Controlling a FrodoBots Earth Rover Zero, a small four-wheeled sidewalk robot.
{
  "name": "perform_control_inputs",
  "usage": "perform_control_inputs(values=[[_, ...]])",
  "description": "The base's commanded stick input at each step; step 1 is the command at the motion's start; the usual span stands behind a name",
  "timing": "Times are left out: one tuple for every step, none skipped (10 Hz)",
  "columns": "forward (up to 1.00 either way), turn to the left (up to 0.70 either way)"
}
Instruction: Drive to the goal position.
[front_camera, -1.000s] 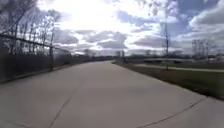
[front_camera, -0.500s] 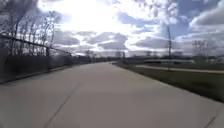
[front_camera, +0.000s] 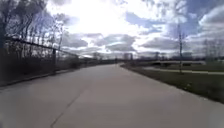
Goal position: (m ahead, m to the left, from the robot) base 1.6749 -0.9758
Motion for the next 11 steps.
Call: perform_control_inputs(values=[[0.26,0.02],[0.06,0.00],[0.06,0.00],[0.06,0.00],[0.06,0.00],[0.06,0.00],[0.06,0.01],[0.06,0.01],[0.06,0.01],[0.06,0.01],[0.06,0.01]])
